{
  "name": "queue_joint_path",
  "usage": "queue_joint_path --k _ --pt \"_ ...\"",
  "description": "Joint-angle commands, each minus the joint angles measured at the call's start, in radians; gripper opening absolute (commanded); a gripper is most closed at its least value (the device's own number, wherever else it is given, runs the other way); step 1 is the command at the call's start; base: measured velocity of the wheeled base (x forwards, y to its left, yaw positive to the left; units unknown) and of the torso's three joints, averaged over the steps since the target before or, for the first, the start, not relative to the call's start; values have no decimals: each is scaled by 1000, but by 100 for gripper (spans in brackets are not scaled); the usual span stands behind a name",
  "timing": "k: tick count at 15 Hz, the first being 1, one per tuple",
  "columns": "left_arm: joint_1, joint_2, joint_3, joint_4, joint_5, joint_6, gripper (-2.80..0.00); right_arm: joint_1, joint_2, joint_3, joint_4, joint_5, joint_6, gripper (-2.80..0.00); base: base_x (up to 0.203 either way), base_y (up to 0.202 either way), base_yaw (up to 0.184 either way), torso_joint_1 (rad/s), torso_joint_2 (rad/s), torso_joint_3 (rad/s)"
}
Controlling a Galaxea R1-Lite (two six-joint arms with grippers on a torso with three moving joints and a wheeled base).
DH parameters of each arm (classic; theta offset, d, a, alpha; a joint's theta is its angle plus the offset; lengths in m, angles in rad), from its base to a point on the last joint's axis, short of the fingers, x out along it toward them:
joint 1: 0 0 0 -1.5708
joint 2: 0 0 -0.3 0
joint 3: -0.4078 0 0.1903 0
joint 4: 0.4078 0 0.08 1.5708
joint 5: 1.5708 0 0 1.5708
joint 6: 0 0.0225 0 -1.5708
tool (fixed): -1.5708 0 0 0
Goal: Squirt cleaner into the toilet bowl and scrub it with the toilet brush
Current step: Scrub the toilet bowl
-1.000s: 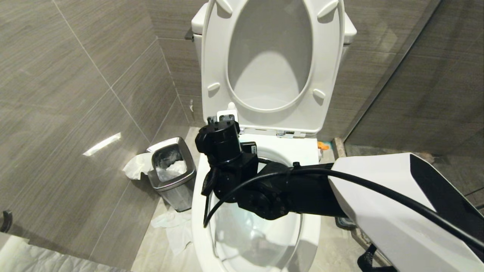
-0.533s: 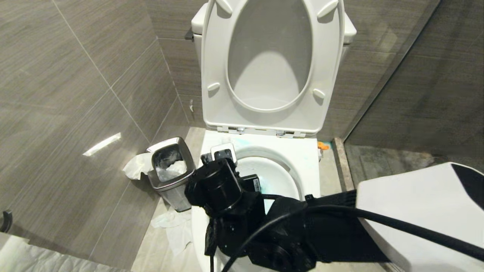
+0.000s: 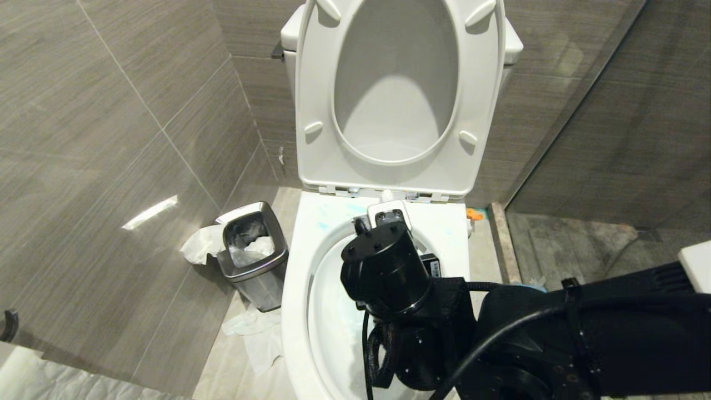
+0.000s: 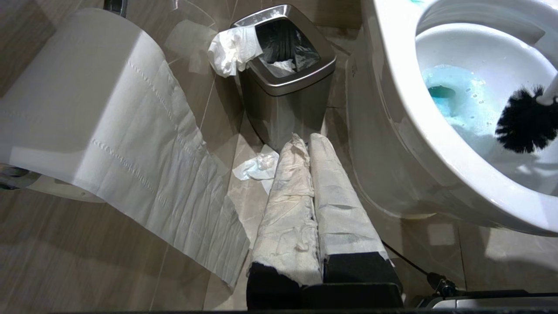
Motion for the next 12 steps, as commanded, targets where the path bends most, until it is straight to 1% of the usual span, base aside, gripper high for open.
queue_joint_path --k 1,5,8,9,10,12 --pt "0 2 2 0 0 0 -280 -62 1 -32 -1 -5 -12 -280 0 0 0 0 0 0" --pt "0 2 2 0 0 0 -280 -138 99 -209 -1 -22 -52 -280 0 0 0 0 0 0" --pt "0 2 2 0 0 0 -280 -144 165 -379 2 -33 -66 -280 0 0 0 0 0 0" --pt "0 2 2 1 0 0 -280 -144 194 -436 4 -35 -81 -280 0 0 0 0 0 0" --pt "0 2 2 0 0 0 -280 -145 230 -474 4 -36 -100 -280 0 0 0 0 0 0" --pt "0 2 2 0 0 0 -280 -145 291 -509 5 -36 -111 -280 0 0 0 0 0 0"
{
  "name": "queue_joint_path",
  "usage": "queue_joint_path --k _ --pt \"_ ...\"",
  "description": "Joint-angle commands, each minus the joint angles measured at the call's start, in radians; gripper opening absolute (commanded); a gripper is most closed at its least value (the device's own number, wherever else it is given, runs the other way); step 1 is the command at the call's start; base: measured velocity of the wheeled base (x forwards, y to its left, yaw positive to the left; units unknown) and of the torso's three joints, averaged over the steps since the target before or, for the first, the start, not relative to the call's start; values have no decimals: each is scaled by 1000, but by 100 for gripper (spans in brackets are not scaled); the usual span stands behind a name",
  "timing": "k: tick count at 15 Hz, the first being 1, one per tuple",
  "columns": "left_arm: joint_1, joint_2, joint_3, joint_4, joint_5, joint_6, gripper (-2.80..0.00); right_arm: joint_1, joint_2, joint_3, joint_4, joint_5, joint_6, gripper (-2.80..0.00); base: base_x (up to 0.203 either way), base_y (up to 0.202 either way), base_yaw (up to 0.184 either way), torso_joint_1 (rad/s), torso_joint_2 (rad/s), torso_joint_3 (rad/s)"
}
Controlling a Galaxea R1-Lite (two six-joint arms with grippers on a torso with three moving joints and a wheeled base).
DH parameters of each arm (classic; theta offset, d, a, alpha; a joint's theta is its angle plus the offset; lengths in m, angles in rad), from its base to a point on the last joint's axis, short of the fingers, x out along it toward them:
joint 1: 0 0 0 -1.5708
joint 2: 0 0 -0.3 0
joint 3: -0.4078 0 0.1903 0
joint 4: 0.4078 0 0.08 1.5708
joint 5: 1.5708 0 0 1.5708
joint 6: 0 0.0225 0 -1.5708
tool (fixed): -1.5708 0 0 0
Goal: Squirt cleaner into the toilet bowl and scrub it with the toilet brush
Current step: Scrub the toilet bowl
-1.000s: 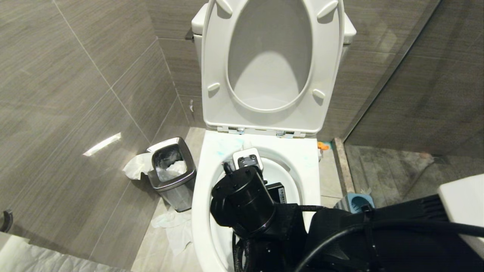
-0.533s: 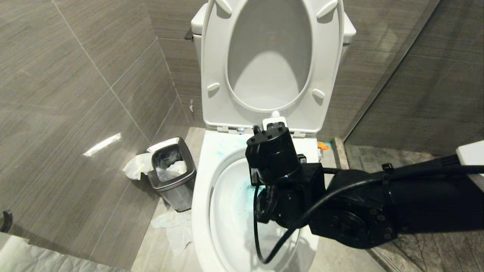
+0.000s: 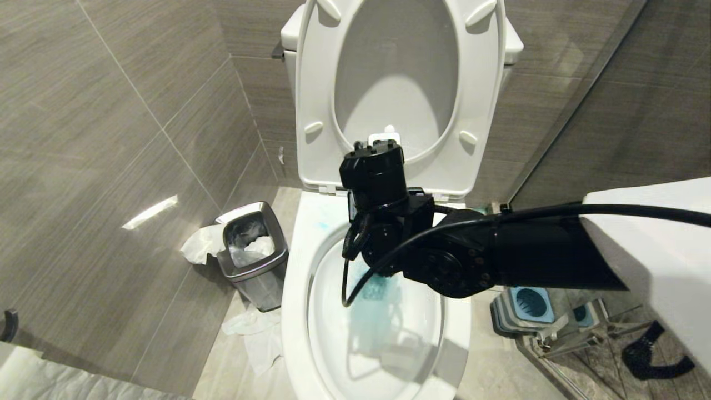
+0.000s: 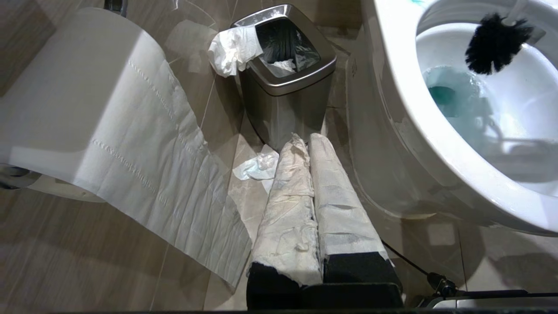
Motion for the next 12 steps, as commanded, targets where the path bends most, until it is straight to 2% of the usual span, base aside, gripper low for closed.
queue_joint_path --k 1,7,12 --pt "0 2 2 0 0 0 -280 -1 108 -50 -3 -5 -2 -280 0 0 0 0 0 0" --pt "0 2 2 0 0 0 -280 -1 252 -139 -7 -2 -1 -280 0 0 0 0 0 0" --pt "0 2 2 0 0 0 -280 0 256 -150 -7 -3 1 -280 0 0 0 0 0 0"
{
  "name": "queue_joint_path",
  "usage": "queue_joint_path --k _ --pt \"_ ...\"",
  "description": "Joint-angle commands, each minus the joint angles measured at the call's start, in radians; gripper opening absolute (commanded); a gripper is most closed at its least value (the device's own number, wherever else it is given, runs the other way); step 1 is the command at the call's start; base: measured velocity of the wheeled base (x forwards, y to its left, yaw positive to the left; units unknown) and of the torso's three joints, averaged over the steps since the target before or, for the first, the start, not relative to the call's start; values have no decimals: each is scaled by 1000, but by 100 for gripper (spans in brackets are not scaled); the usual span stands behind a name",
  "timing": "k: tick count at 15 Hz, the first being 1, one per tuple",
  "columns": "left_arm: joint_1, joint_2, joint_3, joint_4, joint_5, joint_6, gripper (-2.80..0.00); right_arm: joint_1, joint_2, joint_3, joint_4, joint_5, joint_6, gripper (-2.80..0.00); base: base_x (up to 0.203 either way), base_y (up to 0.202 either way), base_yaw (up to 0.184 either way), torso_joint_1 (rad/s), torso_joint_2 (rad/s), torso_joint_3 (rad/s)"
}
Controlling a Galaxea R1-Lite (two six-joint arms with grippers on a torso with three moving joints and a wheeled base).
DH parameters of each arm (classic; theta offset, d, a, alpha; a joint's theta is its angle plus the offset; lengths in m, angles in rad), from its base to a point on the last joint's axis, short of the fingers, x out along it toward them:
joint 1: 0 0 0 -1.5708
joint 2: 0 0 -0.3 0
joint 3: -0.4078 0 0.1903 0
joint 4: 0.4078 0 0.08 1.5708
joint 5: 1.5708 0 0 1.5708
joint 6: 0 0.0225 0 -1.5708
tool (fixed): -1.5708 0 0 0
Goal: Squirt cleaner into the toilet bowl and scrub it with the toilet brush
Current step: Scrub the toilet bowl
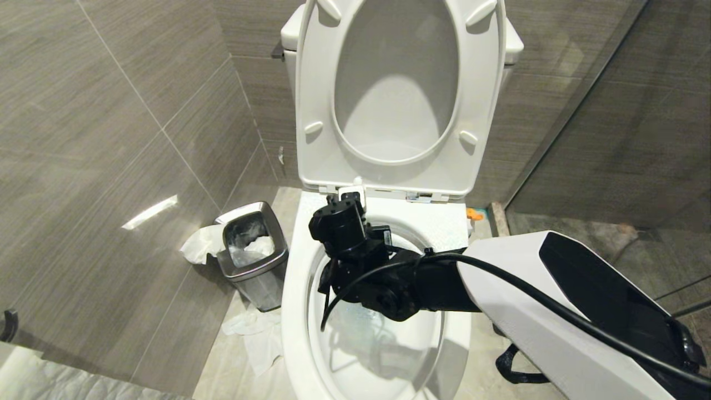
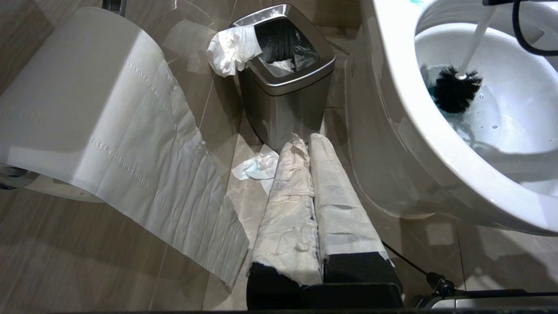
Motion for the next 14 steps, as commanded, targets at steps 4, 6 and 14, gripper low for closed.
queue_joint_path --k 4,6,14 --pt "0 2 2 0 0 0 -280 17 -135 74 3 -4 0 -280 0 0 0 0 0 0" --pt "0 2 2 0 0 0 -280 31 -213 89 20 -3 -4 -280 0 0 0 0 0 0" --pt "0 2 2 1 0 0 -280 48 -487 84 190 8 -22 -280 0 0 0 0 0 0"
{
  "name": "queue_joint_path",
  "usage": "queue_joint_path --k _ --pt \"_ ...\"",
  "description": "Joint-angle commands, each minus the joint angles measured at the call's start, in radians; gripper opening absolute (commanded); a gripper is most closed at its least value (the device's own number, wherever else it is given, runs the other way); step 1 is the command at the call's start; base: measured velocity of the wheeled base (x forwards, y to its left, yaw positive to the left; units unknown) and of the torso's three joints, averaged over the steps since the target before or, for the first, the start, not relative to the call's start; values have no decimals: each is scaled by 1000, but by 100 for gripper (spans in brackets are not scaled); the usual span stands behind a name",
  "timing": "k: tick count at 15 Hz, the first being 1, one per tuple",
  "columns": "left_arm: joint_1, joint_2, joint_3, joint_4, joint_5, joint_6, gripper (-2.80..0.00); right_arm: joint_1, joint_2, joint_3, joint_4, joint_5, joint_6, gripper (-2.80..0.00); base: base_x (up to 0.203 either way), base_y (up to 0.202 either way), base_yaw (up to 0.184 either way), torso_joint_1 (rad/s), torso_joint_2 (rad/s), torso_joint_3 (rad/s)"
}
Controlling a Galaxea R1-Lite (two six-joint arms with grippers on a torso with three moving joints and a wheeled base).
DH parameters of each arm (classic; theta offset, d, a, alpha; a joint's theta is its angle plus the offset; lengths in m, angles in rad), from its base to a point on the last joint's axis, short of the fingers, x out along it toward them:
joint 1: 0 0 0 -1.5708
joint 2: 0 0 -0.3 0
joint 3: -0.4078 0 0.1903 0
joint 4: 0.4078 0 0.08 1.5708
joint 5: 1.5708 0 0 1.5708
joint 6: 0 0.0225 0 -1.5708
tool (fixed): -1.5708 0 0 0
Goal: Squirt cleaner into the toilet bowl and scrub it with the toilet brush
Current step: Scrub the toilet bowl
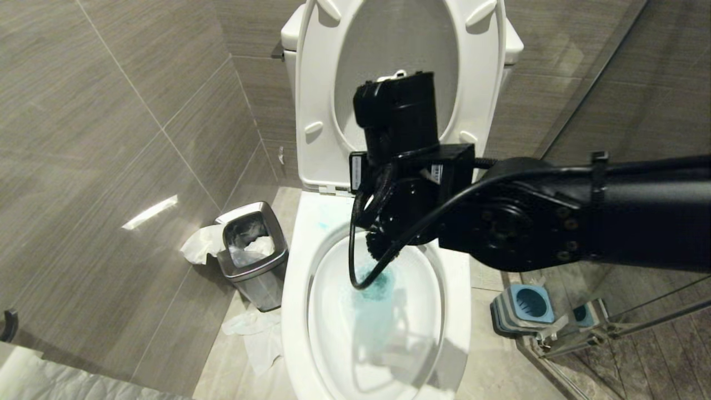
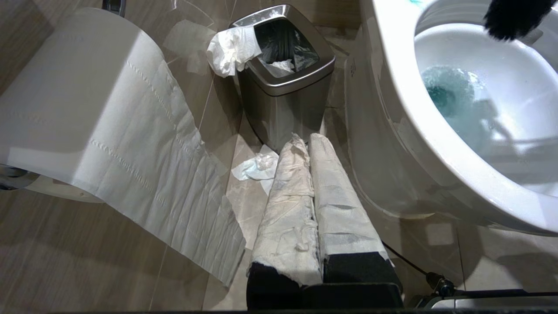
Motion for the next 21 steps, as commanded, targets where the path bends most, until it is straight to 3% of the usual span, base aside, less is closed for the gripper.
queue_joint_path --k 1,7,21 --pt "0 2 2 0 0 0 -280 13 -78 14 9 -10 -1 -280 0 0 0 0 0 0" --pt "0 2 2 0 0 0 -280 81 -80 26 9 -60 0 -280 0 0 0 0 0 0" --pt "0 2 2 0 0 0 -280 86 -86 35 10 -88 1 -280 0 0 0 0 0 0"
